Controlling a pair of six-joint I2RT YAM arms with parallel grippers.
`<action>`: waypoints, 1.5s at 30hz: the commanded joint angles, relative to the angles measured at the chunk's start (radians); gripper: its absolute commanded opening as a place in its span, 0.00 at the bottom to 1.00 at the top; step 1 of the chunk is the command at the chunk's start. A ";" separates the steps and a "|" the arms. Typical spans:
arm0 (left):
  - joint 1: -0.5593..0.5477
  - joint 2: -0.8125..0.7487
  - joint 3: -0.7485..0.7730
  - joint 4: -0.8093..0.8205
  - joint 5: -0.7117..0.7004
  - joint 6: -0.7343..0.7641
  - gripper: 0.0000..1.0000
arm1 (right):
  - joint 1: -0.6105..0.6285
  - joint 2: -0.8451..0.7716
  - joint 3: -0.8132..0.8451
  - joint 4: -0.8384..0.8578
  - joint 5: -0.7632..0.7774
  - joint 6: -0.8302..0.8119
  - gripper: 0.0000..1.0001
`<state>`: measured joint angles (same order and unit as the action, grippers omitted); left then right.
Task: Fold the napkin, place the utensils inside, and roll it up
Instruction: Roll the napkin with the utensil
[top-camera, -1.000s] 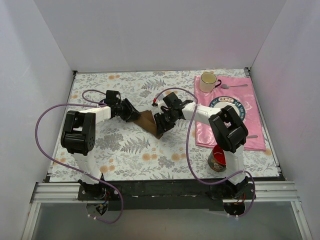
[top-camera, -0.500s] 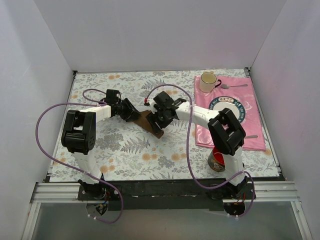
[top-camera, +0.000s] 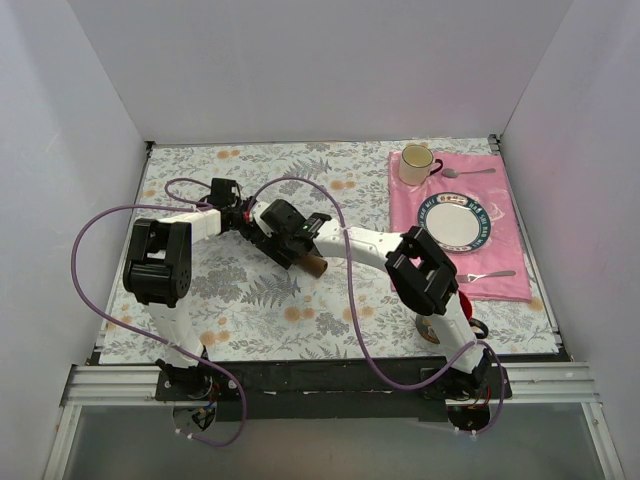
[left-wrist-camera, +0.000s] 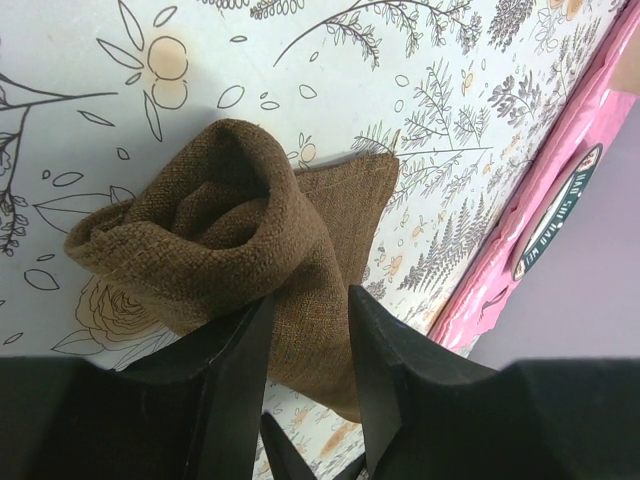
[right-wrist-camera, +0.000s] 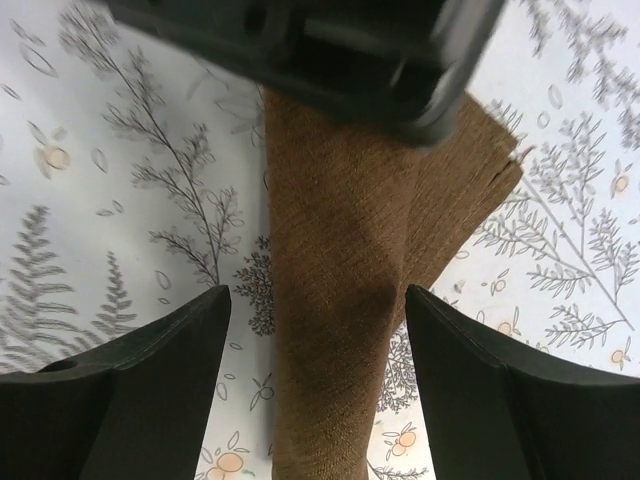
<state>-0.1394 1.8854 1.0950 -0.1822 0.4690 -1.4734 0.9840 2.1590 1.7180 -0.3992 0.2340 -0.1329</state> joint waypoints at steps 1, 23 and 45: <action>0.009 0.040 -0.007 -0.053 -0.056 0.021 0.36 | 0.002 0.002 -0.052 0.085 0.087 -0.034 0.77; 0.021 -0.269 0.028 -0.221 -0.332 0.039 0.66 | -0.111 0.025 -0.153 0.166 -0.361 0.223 0.14; -0.037 -0.186 -0.075 -0.171 -0.153 -0.047 0.78 | -0.294 0.134 -0.264 0.422 -0.949 0.576 0.13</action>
<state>-0.1345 1.6249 0.9928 -0.3584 0.2817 -1.5055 0.7002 2.2379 1.5177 -0.0135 -0.6285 0.3653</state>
